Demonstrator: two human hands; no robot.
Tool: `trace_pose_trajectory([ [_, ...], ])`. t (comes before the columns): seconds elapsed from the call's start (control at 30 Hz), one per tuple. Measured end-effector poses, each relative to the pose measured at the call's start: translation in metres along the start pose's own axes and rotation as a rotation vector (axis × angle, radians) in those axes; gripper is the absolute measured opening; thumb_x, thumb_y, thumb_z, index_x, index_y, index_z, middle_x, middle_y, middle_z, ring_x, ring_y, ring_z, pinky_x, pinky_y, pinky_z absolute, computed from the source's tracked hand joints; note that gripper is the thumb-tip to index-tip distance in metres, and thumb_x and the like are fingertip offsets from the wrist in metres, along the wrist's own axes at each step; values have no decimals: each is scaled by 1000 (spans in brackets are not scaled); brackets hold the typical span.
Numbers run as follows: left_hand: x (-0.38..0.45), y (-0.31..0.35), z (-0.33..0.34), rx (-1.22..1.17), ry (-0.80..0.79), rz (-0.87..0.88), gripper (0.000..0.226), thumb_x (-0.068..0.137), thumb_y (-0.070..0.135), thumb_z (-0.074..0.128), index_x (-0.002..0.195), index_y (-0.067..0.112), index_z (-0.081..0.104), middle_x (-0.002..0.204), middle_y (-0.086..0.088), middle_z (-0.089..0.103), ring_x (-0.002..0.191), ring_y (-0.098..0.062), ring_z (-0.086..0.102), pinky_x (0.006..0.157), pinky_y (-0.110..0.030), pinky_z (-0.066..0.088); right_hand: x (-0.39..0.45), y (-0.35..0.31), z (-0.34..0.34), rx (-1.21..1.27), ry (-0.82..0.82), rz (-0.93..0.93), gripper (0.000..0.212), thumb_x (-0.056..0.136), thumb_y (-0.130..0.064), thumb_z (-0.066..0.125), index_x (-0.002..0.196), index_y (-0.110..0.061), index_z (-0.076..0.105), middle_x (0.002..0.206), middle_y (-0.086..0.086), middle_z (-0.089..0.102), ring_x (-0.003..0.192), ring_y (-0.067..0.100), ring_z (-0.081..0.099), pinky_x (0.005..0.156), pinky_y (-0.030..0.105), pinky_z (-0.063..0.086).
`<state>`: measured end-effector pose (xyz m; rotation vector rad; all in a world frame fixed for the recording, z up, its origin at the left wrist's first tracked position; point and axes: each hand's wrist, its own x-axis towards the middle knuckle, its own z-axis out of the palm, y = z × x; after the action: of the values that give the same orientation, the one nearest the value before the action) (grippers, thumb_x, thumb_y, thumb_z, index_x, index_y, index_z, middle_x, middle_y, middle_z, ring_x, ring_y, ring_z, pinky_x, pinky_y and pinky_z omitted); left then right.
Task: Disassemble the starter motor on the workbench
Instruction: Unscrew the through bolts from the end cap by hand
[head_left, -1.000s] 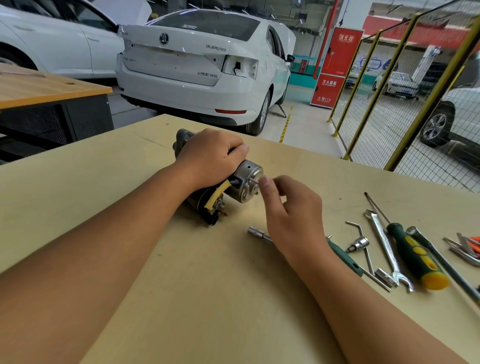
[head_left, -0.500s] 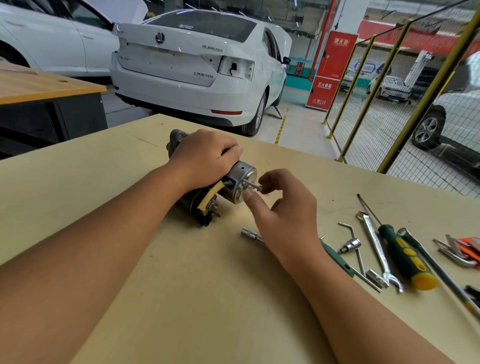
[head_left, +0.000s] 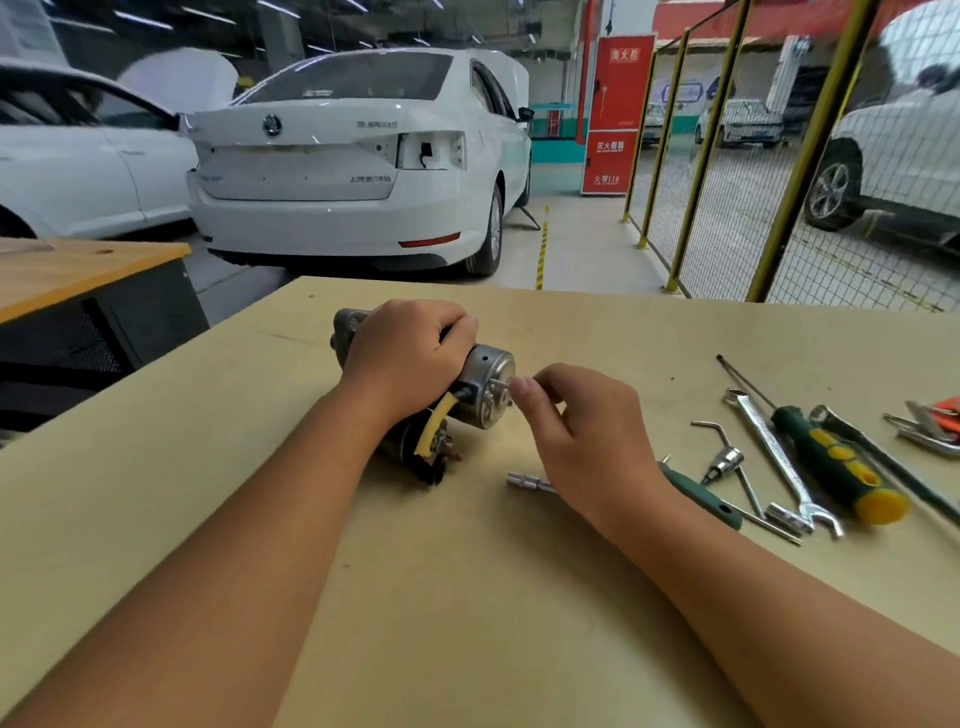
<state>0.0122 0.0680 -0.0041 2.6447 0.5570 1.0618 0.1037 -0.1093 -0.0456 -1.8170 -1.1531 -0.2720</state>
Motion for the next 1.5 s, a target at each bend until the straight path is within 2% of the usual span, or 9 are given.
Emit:
trace_pose_trajectory([
  [0.13, 0, 0, 2, -9, 34, -4, 38, 96, 43, 46, 67, 23, 63, 58, 7, 56, 60, -9, 53, 56, -26, 29, -2, -1, -1, 89, -24, -9, 16, 89, -36, 73, 100, -27, 65, 88, -17, 64, 70, -3, 55, 61, 13, 33],
  [0.3, -2, 0, 2, -38, 71, -1, 37, 97, 39, 49, 72, 20, 69, 60, 8, 59, 61, -9, 55, 57, -26, 33, 0, -3, 5, 35, 25, 1, 29, 99, -44, 56, 85, -21, 66, 74, -9, 62, 70, 11, 55, 62, 33, 42],
  [0.43, -1, 7, 3, -26, 96, -30, 40, 96, 39, 45, 70, 18, 66, 59, 3, 58, 62, -23, 56, 59, -32, 40, 1, -4, 5, 61, 59, -2, 8, 92, -26, 71, 97, -22, 66, 85, -15, 64, 73, 1, 56, 65, 21, 39],
  [0.57, -1, 13, 3, -22, 112, -48, 39, 99, 33, 49, 65, 17, 60, 56, 4, 51, 62, -29, 54, 65, -34, 33, 0, -7, 5, 99, 92, 53, 33, 90, -56, 59, 107, -29, 67, 87, -18, 66, 78, 3, 61, 66, 27, 50],
  [0.77, -1, 11, 2, -28, 110, -26, 38, 101, 29, 55, 68, 14, 66, 58, 0, 57, 61, -26, 56, 64, -34, 42, 2, -2, 3, 95, 111, 21, 9, 91, -17, 72, 99, -17, 70, 88, -8, 69, 71, 2, 57, 67, 26, 44],
  [0.9, 1, 17, 3, -13, 86, 2, 35, 101, 29, 56, 73, 14, 69, 62, -2, 61, 63, -27, 58, 65, -36, 46, -2, -7, 4, 88, 112, 91, 37, 88, -55, 63, 114, -28, 65, 91, -17, 64, 75, 1, 58, 66, 27, 50],
  [1.0, 1, 19, 4, 0, 69, 8, 34, 102, 29, 56, 74, 14, 70, 63, -3, 62, 64, -27, 58, 66, -37, 49, 1, -3, 5, 61, 96, 115, 25, 99, -44, 56, 90, -24, 66, 77, -9, 65, 72, 11, 60, 65, 40, 51],
  [1.07, 1, 19, 3, 3, 64, 9, 34, 102, 29, 56, 75, 13, 70, 64, -4, 62, 65, -28, 59, 67, -39, 51, 3, 0, 3, 96, 84, 87, 4, 96, -27, 66, 93, -25, 65, 84, -12, 65, 73, 2, 57, 65, 29, 46],
  [1.5, 1, 19, 2, -10, 59, -10, 40, 98, 41, 48, 82, 17, 75, 68, 0, 66, 69, -24, 62, 67, -37, 52, 1, 4, 4, 120, 53, 28, 27, 86, -31, 77, 109, -32, 65, 95, -24, 62, 76, -5, 56, 68, 18, 40],
])
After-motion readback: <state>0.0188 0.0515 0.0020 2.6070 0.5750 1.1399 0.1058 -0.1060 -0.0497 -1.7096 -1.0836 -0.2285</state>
